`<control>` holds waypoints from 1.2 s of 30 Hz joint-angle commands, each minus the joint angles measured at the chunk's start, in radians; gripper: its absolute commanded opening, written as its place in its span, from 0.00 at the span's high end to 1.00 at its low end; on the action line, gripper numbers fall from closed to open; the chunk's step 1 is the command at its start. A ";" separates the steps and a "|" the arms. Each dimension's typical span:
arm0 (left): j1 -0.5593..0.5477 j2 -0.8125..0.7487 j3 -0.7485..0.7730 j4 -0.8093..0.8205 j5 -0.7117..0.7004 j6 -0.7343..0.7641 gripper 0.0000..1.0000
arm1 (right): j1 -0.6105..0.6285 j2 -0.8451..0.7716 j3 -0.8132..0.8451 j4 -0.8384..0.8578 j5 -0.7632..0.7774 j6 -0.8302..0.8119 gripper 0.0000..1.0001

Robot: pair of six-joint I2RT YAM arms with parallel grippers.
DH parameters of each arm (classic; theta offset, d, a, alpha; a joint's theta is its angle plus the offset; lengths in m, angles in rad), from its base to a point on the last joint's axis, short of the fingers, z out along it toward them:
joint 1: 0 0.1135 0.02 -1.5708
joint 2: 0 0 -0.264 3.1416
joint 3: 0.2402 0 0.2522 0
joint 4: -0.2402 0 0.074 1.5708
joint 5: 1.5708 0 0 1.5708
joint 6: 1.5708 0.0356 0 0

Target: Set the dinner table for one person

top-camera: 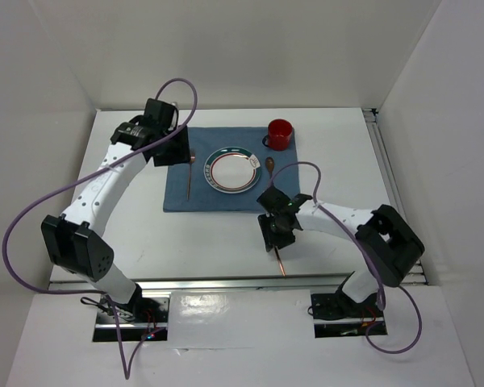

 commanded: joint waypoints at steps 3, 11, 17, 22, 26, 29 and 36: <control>-0.004 -0.039 -0.026 -0.005 -0.006 -0.005 0.34 | 0.052 0.066 0.021 -0.005 0.109 0.052 0.56; -0.004 -0.039 -0.017 -0.005 -0.006 -0.014 0.34 | 0.103 0.027 0.097 -0.075 0.150 0.062 1.00; -0.004 -0.039 0.004 -0.005 -0.006 -0.014 0.34 | 0.084 -0.096 0.251 -0.201 0.251 0.035 1.00; -0.004 -0.048 0.013 -0.005 -0.016 -0.014 0.34 | -0.089 -0.081 0.389 -0.201 0.275 -0.060 1.00; -0.004 -0.057 0.013 -0.015 -0.016 -0.014 0.34 | -0.222 0.089 0.539 -0.151 0.265 -0.097 1.00; -0.004 -0.077 0.013 -0.015 -0.025 -0.014 0.33 | -0.291 0.206 0.634 -0.102 0.256 -0.146 1.00; -0.004 -0.099 0.002 -0.026 -0.043 -0.005 0.32 | -0.373 0.421 0.757 -0.025 0.195 -0.204 1.00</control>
